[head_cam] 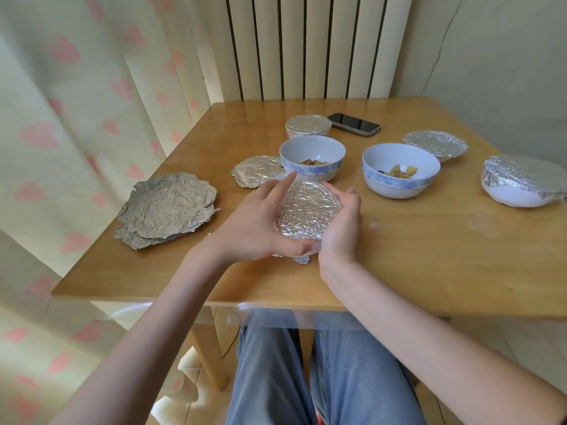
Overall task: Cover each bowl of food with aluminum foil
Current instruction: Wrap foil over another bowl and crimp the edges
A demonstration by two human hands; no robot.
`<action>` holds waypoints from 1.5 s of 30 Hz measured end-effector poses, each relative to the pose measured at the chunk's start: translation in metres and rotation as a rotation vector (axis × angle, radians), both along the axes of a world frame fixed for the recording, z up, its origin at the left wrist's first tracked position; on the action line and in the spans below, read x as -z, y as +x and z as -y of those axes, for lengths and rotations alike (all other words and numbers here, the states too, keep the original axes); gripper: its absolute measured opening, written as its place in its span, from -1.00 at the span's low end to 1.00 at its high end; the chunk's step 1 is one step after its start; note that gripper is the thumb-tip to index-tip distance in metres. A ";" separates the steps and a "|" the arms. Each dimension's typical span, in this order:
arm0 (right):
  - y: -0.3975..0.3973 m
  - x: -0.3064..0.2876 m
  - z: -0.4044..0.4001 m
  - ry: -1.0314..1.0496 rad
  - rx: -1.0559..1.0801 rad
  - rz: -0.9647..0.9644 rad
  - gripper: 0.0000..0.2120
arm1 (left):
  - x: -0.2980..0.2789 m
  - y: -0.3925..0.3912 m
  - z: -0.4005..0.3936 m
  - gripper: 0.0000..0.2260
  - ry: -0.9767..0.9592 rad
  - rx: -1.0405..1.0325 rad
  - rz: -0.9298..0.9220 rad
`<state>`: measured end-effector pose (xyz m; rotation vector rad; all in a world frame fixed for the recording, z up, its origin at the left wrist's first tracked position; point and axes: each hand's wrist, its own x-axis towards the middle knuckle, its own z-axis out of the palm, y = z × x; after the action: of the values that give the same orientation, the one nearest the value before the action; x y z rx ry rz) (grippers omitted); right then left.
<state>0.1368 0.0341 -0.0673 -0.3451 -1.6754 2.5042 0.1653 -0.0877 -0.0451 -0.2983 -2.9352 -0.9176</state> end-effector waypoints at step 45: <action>-0.081 -0.002 -0.036 0.374 -0.458 0.121 -0.23 | 0.024 -0.017 -0.060 -0.53 1.165 -0.737 -0.219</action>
<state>0.0560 0.0705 -0.0658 -0.0801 -2.4563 2.3991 0.1482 -0.0273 -0.0686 0.6269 -1.6139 -1.9377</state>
